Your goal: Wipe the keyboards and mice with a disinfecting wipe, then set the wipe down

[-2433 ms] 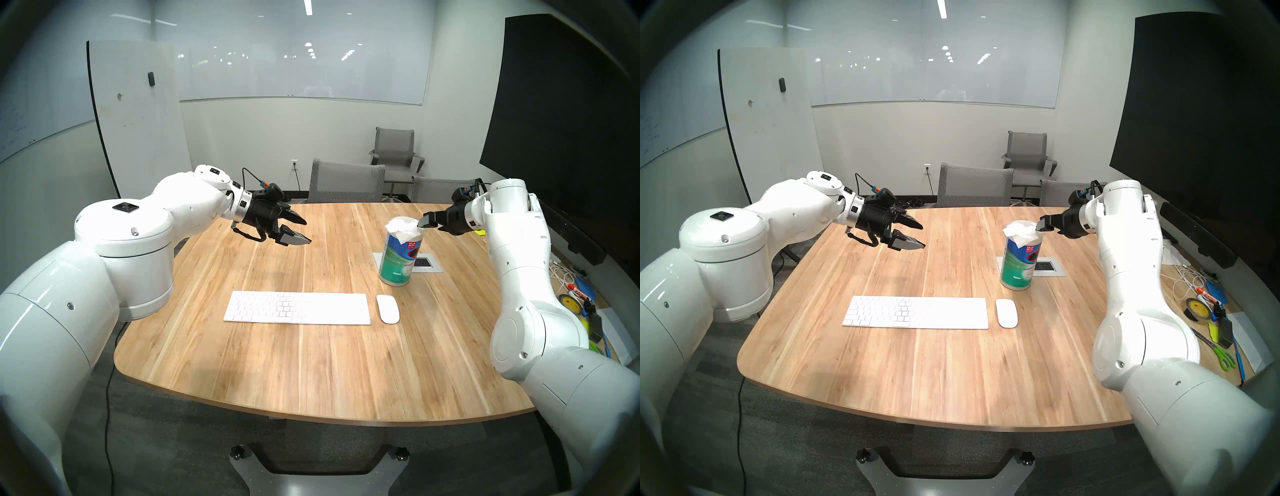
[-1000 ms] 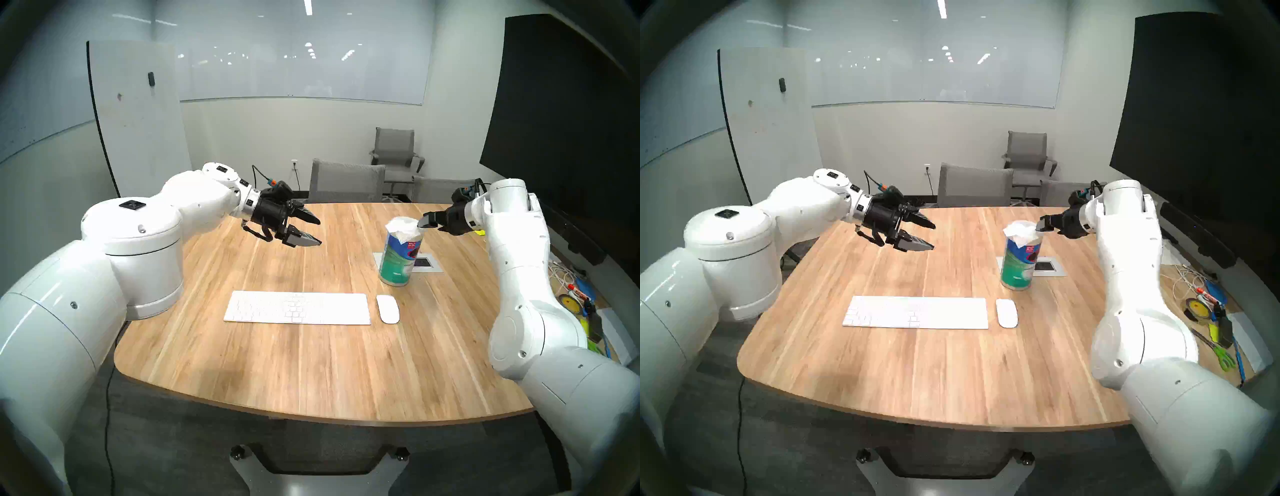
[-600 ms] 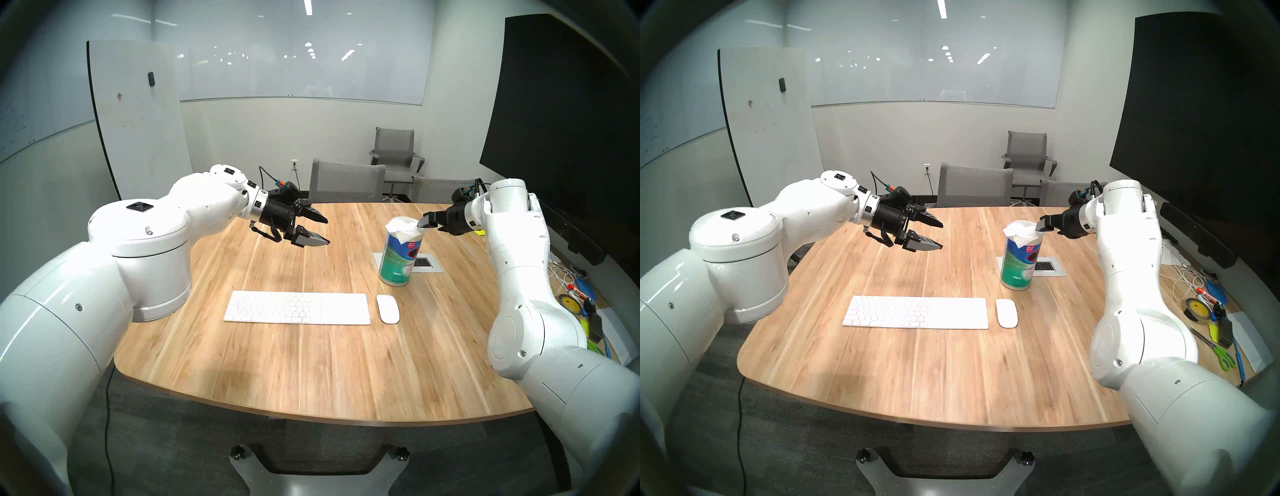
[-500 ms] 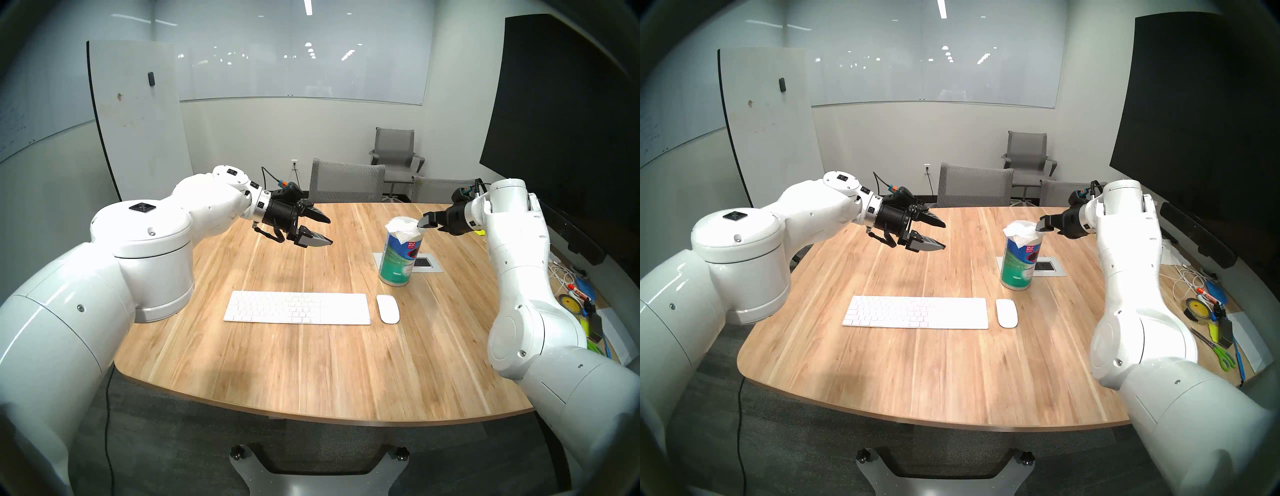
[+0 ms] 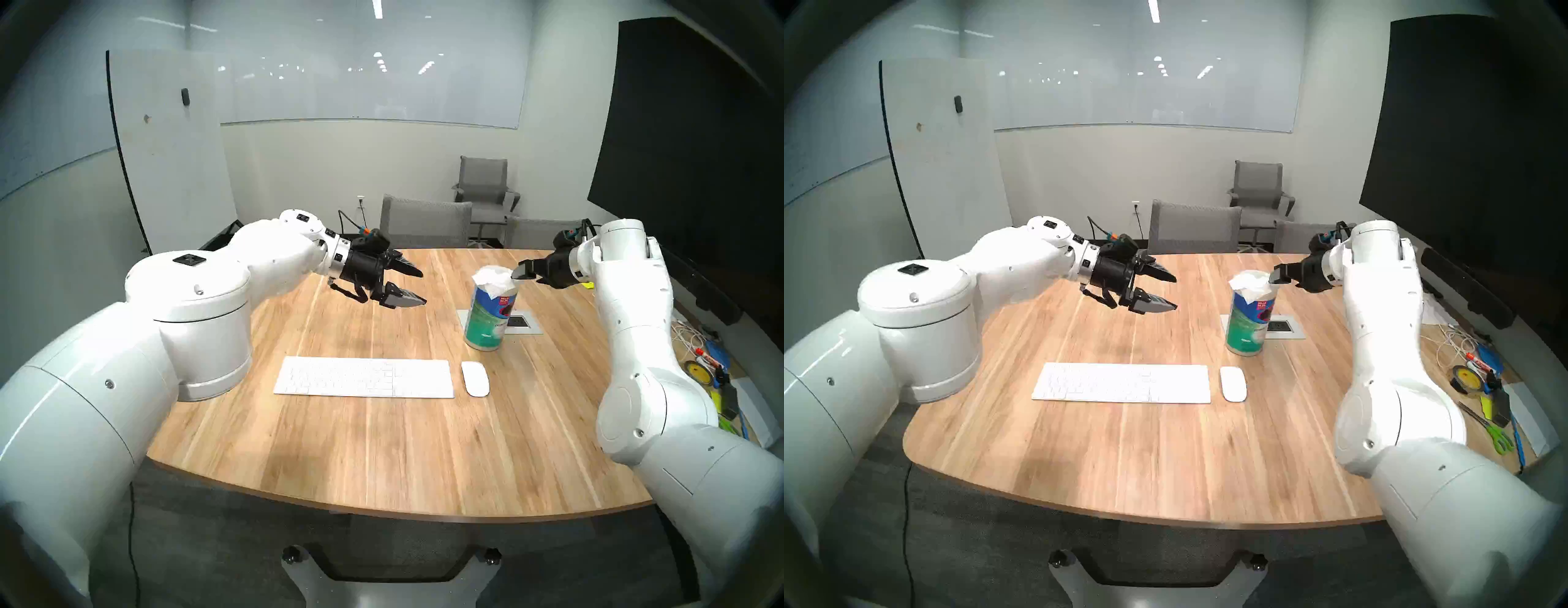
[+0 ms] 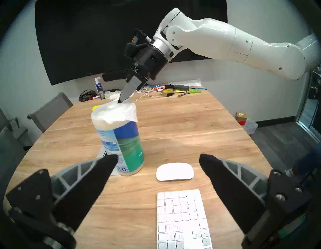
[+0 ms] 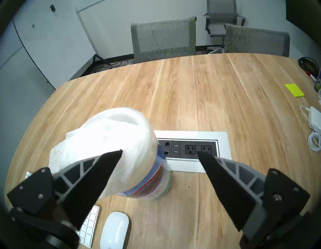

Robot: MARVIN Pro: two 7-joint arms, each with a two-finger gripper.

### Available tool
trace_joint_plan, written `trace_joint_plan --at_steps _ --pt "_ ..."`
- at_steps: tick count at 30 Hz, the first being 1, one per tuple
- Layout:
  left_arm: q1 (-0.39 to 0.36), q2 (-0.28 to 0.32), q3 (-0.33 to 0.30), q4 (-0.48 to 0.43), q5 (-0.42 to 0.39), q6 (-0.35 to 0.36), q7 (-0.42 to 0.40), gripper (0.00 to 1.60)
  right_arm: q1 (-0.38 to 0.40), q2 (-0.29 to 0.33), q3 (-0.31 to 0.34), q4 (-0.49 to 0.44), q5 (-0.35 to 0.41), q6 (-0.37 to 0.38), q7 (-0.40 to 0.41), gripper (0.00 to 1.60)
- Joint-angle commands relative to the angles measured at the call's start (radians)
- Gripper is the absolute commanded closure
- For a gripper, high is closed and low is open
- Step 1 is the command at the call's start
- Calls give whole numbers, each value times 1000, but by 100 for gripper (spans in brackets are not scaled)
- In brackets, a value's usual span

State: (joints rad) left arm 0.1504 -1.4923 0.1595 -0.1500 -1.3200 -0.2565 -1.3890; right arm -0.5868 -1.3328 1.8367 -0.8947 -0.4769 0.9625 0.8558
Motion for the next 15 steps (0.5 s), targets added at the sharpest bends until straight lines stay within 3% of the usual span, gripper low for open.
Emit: trace_joint_plan --at_steps 1,15 --pt "-8 -32 -15 -1 -13 -1 11 0 26 2 -2 -15 -1 -3 1 0" --pt "10 -66 -39 1 -27 -1 56 0 26 -2 4 -15 -7 -3 1 0"
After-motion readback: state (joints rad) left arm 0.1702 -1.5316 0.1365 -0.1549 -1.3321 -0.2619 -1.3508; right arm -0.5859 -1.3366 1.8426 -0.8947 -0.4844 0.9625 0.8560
